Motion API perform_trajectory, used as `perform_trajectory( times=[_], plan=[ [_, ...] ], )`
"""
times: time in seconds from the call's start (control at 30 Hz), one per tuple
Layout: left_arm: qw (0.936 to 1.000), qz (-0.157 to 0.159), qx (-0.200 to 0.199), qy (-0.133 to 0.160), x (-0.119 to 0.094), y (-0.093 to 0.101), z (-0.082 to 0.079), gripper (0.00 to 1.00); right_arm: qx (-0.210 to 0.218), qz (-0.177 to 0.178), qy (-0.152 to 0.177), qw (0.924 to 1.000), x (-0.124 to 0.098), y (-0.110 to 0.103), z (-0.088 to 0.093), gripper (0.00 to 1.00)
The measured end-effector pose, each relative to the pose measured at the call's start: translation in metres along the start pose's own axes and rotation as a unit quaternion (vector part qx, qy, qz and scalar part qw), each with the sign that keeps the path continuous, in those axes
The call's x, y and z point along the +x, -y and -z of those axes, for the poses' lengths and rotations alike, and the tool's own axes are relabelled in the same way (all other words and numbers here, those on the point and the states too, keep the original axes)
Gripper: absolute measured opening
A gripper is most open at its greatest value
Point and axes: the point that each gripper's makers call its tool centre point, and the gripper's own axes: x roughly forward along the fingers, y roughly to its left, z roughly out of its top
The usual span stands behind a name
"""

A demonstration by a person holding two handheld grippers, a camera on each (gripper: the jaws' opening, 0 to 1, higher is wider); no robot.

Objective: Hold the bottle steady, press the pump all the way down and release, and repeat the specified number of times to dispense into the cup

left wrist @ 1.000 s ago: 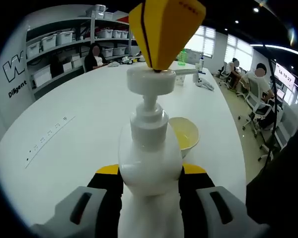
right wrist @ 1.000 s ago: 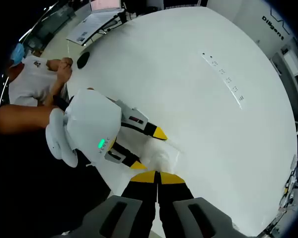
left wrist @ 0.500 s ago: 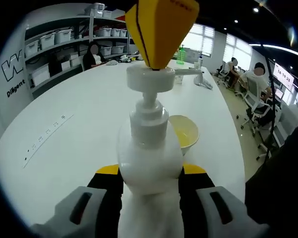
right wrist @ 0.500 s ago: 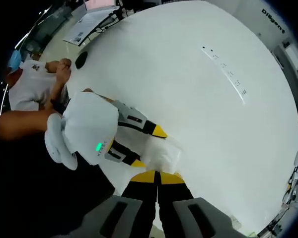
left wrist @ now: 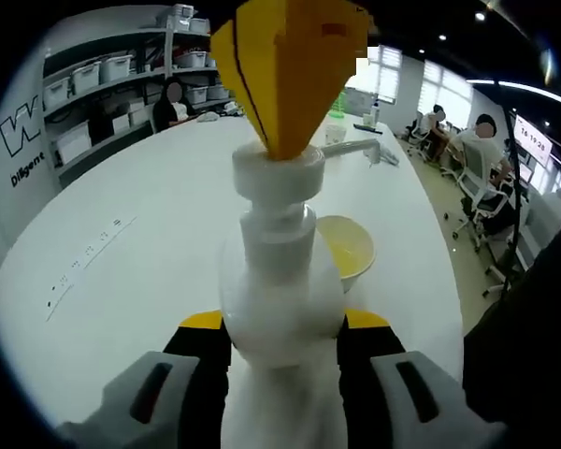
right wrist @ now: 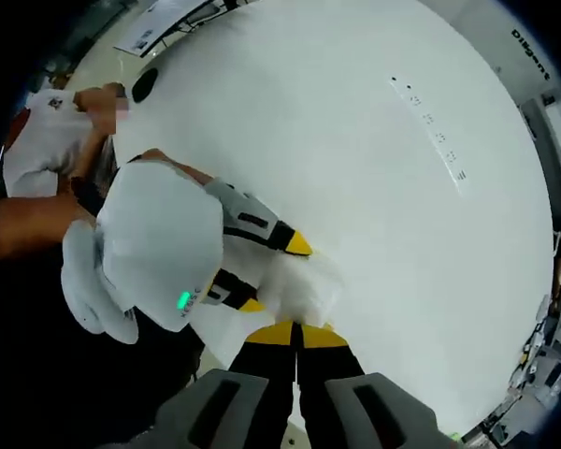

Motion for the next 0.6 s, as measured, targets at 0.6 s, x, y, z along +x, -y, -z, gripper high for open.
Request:
perform_trajectory(
  times=[0.6],
  plan=[
    [0.9984,-0.039,-0.018,0.037,-0.001,-0.004,-0.021,0.44,-0.044,0.016,0.036,0.9983,-0.010,0.004,0.000,0.00]
  ],
)
